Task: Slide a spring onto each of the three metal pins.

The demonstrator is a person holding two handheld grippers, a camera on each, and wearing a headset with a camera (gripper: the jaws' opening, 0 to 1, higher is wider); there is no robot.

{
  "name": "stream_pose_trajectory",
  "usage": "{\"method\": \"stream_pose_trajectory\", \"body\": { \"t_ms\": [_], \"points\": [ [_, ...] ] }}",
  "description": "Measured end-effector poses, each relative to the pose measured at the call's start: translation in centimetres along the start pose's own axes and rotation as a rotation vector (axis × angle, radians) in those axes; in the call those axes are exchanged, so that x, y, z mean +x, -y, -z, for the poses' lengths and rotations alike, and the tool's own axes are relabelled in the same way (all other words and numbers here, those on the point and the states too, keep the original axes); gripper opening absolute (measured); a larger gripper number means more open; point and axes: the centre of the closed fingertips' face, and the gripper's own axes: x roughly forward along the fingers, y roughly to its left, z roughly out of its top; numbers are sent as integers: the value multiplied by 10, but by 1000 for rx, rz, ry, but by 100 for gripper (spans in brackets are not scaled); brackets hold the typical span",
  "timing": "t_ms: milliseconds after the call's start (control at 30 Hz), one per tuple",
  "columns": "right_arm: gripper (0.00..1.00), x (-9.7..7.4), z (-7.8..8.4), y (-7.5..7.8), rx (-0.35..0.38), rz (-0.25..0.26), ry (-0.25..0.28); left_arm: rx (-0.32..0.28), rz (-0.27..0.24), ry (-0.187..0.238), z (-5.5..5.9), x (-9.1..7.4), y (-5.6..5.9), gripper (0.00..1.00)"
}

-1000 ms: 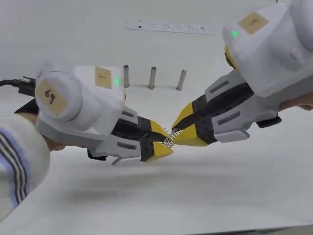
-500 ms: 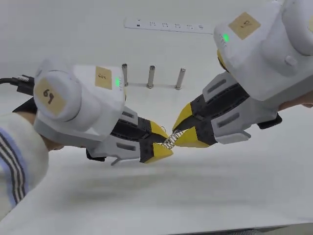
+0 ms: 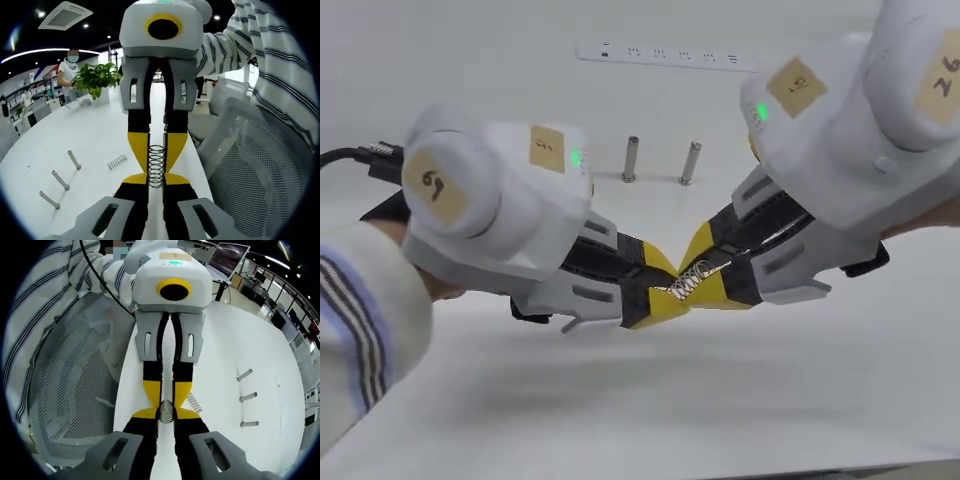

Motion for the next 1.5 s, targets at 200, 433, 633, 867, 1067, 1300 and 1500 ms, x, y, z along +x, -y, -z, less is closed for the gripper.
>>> {"method": "stream_pose_trajectory", "body": {
  "t_ms": [200,433,633,867,1067,1300,1500],
  "points": [
    [8,2,-1,-2,-8,-5,-5,6,5,-12,2,0,2,1],
    [8,5,-3,-3,13,-13,-10,15,0,-32,7,-2,3,2],
    [8,6,-5,-2,40,-20,-7,26,-5,-35,9,-5,3,2],
    [8,5,-6,-2,61,-22,-3,40,0,-62,15,-4,3,3],
    [8,4,-6,-2,66,-18,-6,21,-3,-59,17,-5,4,5],
    [8,4,-6,-3,82,-27,-12,-21,12,-70,24,-13,6,7],
    [8,3,-5,-2,86,-29,-17,-75,-11,-66,30,-25,3,10]
  ]
}}
